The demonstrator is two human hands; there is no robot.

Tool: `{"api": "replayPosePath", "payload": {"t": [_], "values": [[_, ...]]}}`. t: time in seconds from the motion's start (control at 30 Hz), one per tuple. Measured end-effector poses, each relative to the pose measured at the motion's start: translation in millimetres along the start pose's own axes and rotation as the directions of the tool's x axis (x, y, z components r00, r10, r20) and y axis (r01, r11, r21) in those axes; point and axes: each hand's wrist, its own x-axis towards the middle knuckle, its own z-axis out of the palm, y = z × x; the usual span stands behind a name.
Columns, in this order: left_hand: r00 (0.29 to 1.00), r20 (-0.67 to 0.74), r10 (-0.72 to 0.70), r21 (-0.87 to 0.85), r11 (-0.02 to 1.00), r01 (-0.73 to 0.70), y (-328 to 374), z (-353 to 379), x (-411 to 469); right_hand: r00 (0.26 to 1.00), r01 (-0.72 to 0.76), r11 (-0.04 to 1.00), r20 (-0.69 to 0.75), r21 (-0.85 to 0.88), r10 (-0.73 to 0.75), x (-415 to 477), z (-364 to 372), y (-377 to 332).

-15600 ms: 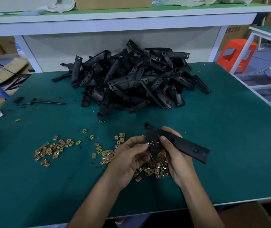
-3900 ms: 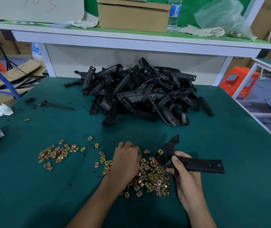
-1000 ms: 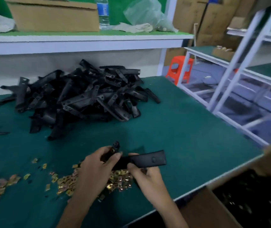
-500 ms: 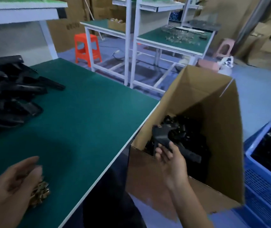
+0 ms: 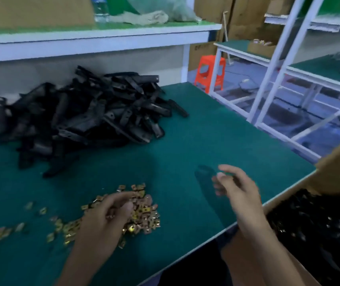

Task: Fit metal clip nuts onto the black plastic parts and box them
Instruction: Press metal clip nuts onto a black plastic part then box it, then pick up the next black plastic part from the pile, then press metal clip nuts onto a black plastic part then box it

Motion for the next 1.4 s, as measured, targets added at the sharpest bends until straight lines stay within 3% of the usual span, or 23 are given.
{"api": "replayPosePath", "payload": {"t": [0.13, 0.27, 0.33, 0.43, 0.53, 0.63, 0.7, 0.77, 0.87, 0.93, 1.0, 1.03, 1.1, 1.17, 1.27, 1.4], "values": [[0.997, -0.071, -0.018, 0.007, 1.000, 0.018, -11, -15, -5, 0.924, 0.206, 0.928, 0.373, -0.311, -0.080, 53, 91, -6], [0.993, -0.104, -0.047, -0.021, 0.999, 0.045, -19, -27, -11, 0.791, 0.472, 0.720, 0.604, -0.508, -0.092, 95, 185, -8], [0.991, -0.123, -0.061, -0.023, 0.998, 0.059, -22, -32, -12, 0.767, 0.541, 0.612, 0.637, -0.577, -0.078, 111, 224, -4], [0.987, -0.142, -0.077, -0.030, 0.997, 0.074, -26, -38, -14, 0.805, 0.559, 0.407, 0.590, -0.722, -0.060, 124, 259, 7], [0.982, -0.167, -0.092, -0.035, 0.996, 0.087, -28, -42, -15, 0.819, 0.573, 0.219, 0.558, -0.790, -0.132, 128, 274, 12], [0.973, -0.208, -0.098, -0.017, 0.995, 0.097, -30, -47, -17, 0.795, 0.602, 0.163, 0.567, -0.782, -0.215, 128, 272, 7], [0.974, -0.211, -0.083, 0.024, 0.996, 0.090, -30, -48, -17, 0.791, 0.604, 0.241, 0.536, -0.760, -0.295, 128, 262, 2], [0.972, -0.230, -0.054, 0.097, 0.992, 0.078, -30, -48, -13, 0.825, 0.561, 0.387, 0.455, -0.732, -0.335, 128, 246, -10], [0.964, -0.260, 0.053, 0.308, 0.951, 0.031, -32, -42, 5, 0.885, 0.466, 0.544, 0.374, -0.698, -0.278, 130, 221, -36], [0.952, -0.264, 0.153, 0.495, 0.869, -0.002, -33, -37, 23, 0.898, 0.402, 0.737, 0.391, -0.543, -0.201, 126, 203, -53], [0.949, -0.219, 0.228, 0.630, 0.776, -0.042, -33, -30, 42, 0.901, 0.192, 0.945, 0.429, -0.266, -0.062, 115, 185, -62], [0.952, -0.178, 0.250, 0.682, 0.729, -0.064, -33, -25, 51, 0.890, 0.063, 0.988, 0.456, -0.144, 0.009, 108, 176, -62], [0.963, -0.113, 0.245, 0.743, 0.665, -0.082, -33, -14, 66, 0.856, -0.124, 0.992, 0.506, 0.010, 0.102, 92, 155, -53], [0.980, -0.075, 0.186, 0.757, 0.651, -0.066, -33, -7, 75, 0.816, -0.222, 0.970, 0.563, 0.099, 0.129, 72, 132, -35], [0.985, -0.088, 0.146, 0.717, 0.696, -0.039, -36, -7, 78, 0.771, -0.234, 0.963, 0.629, 0.132, 0.101, 36, 102, -5], [0.986, -0.117, 0.118, 0.628, 0.778, -0.018, -35, -9, 74, 0.836, -0.247, 0.953, 0.536, 0.175, 0.118, 1, 88, 21]]}}
